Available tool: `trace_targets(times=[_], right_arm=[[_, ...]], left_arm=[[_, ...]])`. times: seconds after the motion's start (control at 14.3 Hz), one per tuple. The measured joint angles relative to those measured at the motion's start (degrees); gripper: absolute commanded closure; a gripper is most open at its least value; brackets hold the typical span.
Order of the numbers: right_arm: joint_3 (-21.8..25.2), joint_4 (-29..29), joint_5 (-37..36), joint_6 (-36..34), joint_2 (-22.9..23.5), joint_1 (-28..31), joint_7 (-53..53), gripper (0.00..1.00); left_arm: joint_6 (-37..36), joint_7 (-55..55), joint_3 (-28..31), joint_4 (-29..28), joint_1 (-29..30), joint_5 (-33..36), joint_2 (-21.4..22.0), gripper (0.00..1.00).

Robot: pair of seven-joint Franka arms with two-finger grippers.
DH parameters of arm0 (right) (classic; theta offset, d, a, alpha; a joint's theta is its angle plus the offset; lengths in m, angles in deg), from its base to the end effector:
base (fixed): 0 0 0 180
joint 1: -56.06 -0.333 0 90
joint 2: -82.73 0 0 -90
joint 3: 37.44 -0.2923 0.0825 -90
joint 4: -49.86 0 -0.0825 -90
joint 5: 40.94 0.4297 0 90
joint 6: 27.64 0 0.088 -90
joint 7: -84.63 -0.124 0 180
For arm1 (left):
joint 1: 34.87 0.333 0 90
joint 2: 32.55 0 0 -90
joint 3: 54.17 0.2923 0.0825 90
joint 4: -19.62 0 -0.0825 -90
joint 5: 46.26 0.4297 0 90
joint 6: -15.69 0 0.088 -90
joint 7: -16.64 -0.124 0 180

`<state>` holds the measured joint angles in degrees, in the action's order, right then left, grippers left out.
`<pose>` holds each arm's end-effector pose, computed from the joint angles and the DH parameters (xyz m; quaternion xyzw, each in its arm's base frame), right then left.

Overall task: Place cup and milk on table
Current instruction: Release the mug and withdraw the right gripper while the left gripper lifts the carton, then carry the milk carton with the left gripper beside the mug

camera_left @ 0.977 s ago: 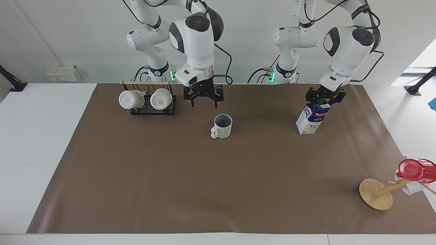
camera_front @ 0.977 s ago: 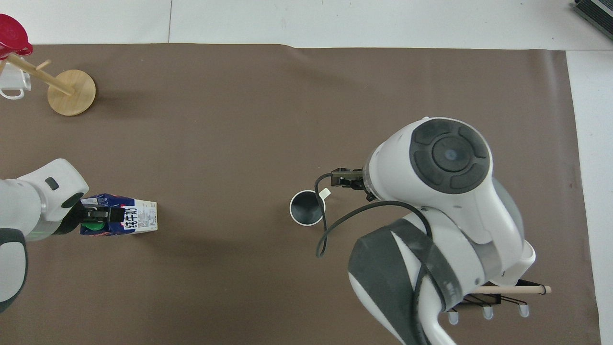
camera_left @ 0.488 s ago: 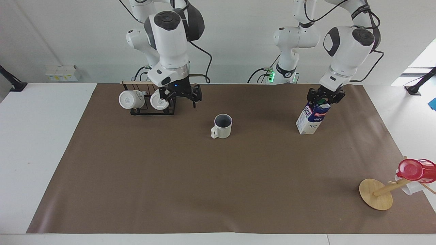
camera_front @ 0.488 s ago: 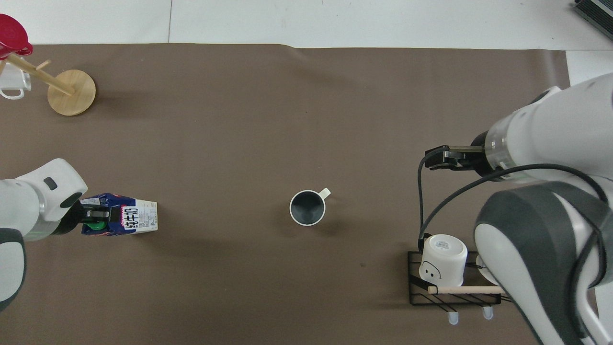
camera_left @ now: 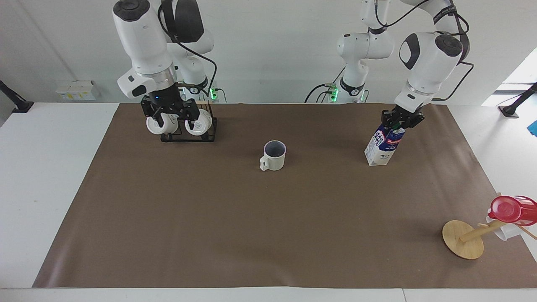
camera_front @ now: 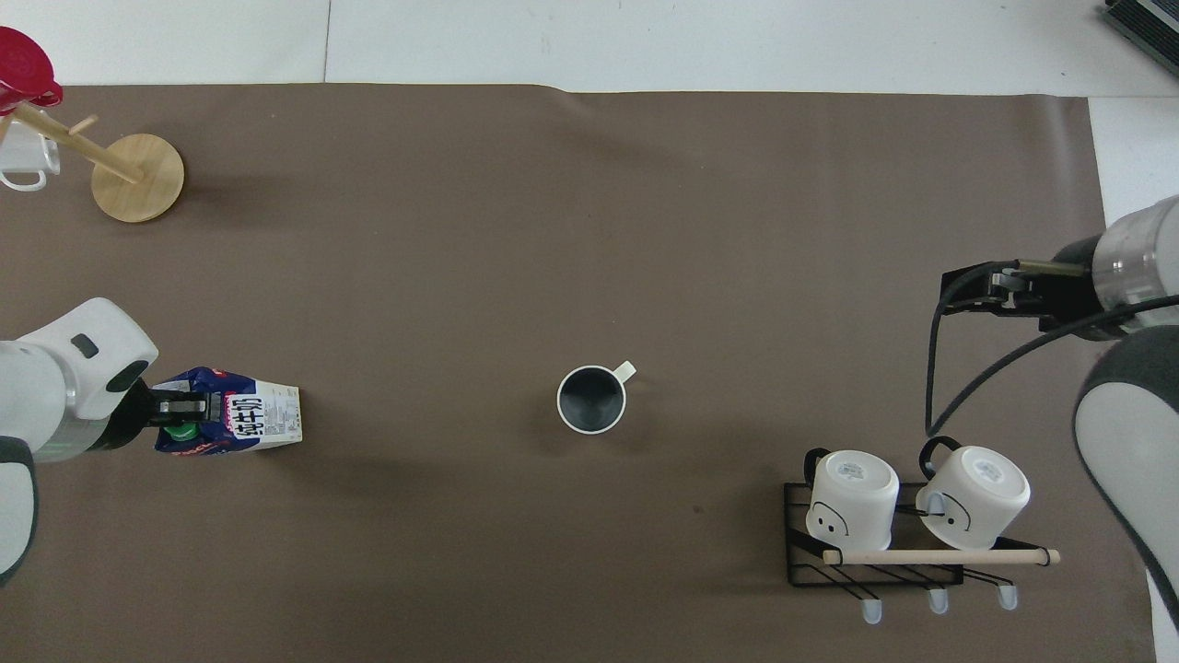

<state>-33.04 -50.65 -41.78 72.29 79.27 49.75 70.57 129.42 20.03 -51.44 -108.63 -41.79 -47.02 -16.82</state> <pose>0.5952 0.0174 0.5394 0.9942 -0.1047 0.0255 0.0014 0.5179 -0.0387 0.4261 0.9999 -0.0052 0.0095 0.0132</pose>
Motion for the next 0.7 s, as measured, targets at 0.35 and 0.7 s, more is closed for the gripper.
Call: trace_targets(times=[0.35,0.7], right_arm=[[0.01,4.33,0.0,-4.5,-0.16,2.42,0.96,0.0],[-0.02,10.53,0.01,-10.92,-0.31,3.79,1.77,0.0]], left_arm=[[-2.48,11.88,-0.72,4.53,-7.94,0.0,-0.47,0.63],[-2.3,24.18,-0.9,7.66,-16.31,-0.01,-2.55,0.71]])
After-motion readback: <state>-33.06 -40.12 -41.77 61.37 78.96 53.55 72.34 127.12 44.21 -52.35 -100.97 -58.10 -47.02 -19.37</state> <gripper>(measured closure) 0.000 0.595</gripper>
